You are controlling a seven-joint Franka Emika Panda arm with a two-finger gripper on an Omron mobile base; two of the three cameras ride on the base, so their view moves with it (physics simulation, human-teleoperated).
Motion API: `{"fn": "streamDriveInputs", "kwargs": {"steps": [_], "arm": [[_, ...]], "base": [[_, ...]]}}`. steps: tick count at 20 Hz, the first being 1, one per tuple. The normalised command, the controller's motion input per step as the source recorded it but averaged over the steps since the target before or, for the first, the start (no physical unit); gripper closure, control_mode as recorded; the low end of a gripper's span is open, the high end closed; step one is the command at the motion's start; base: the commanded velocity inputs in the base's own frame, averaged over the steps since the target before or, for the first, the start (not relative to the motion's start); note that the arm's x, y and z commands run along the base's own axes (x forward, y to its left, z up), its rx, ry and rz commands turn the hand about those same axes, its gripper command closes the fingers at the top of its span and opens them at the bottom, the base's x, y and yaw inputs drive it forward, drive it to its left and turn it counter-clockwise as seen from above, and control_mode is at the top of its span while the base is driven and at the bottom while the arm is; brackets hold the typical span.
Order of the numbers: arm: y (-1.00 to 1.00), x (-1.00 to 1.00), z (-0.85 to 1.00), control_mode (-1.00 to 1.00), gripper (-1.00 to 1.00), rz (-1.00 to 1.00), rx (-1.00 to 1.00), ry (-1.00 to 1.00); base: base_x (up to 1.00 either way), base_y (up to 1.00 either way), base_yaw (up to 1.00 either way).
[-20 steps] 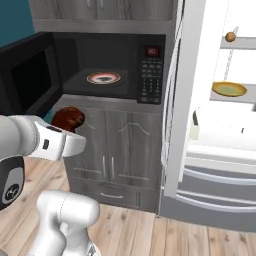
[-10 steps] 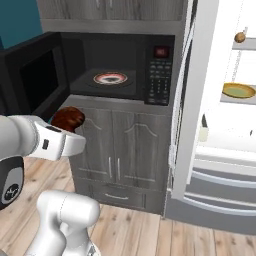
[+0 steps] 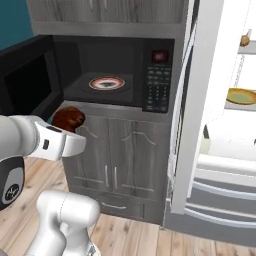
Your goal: Transport the steak from the fridge to the microwave and turn on the microwave.
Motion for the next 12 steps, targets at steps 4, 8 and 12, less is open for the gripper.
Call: {"fn": "streamDriveInputs", "kwargs": {"steps": [4, 8, 12], "arm": [[0.0, 0.0, 0.0, 1.0, 1.0, 0.0, 0.0, 0.0], [0.0, 0.0, 0.0, 1.0, 1.0, 0.0, 0.0, 0.0], [0.0, 0.0, 0.0, 1.0, 1.0, 0.0, 0.0, 0.0]], "base": [[0.44, 0.07, 0.0], [0.45, 0.11, 0.0], [0.42, 0.15, 0.0]]}}
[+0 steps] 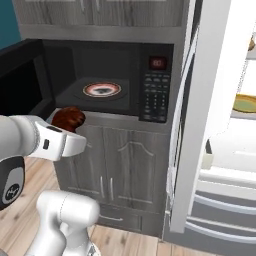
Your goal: Transport the steak from the fridge to the microwave and turn on the microwave.
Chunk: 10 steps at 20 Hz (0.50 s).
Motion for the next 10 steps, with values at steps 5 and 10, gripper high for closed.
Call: {"fn": "streamDriveInputs", "kwargs": {"steps": [5, 10], "arm": [[0.0, 0.0, 0.0, 1.0, 1.0, 0.0, 0.0, 0.0], [0.0, 0.0, 0.0, 1.0, 1.0, 0.0, 0.0, 0.0]], "base": [[0.33, 0.3, 0.0], [0.17, 0.39, 0.01]]}}
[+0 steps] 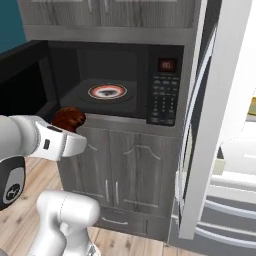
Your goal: Transport the steak from the fridge to the microwave and turn on the microwave.
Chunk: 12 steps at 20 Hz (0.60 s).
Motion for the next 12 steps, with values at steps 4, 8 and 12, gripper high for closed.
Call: {"fn": "streamDriveInputs", "kwargs": {"steps": [4, 8, 12], "arm": [[0.0, 0.0, 0.0, 1.0, 1.0, 0.0, 0.0, 0.0], [0.0, 0.0, 0.0, 1.0, 1.0, 0.0, 0.0, 0.0], [0.0, 0.0, 0.0, 1.0, 1.0, 0.0, 0.0, 0.0]], "base": [[0.24, 0.23, 0.0], [0.29, 0.17, 0.0], [0.38, 0.16, 0.0]]}}
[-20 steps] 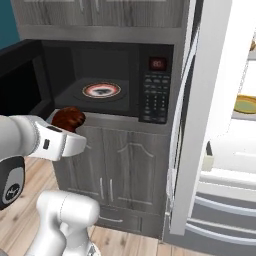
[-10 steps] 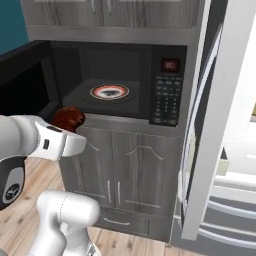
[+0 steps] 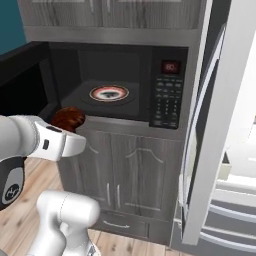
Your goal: Transport the steak from the fridge to the microwave and turn on the microwave.
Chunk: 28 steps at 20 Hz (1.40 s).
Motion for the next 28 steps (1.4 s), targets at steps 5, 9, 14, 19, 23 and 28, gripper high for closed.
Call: {"fn": "streamDriveInputs", "kwargs": {"steps": [5, 9, 14, 19, 23, 28], "arm": [[0.0, 0.0, 0.0, 1.0, 1.0, 0.0, 0.0, 0.0], [0.0, 0.0, 0.0, 1.0, 1.0, 0.0, 0.0, 0.0], [0.0, 0.0, 0.0, 1.0, 1.0, 0.0, 0.0, 0.0], [0.0, 0.0, 0.0, 1.0, 1.0, 0.0, 0.0, 0.0], [0.0, 0.0, 0.0, 1.0, 1.0, 0.0, 0.0, 0.0], [0.0, 0.0, 0.0, 1.0, 1.0, 0.0, 0.0, 0.0]], "base": [[0.38, 0.25, 0.0], [0.31, 0.25, 0.0], [0.25, 0.24, 0.0], [0.29, 0.28, 0.0], [0.34, 0.3, 0.0], [0.34, 0.28, 0.0]]}}
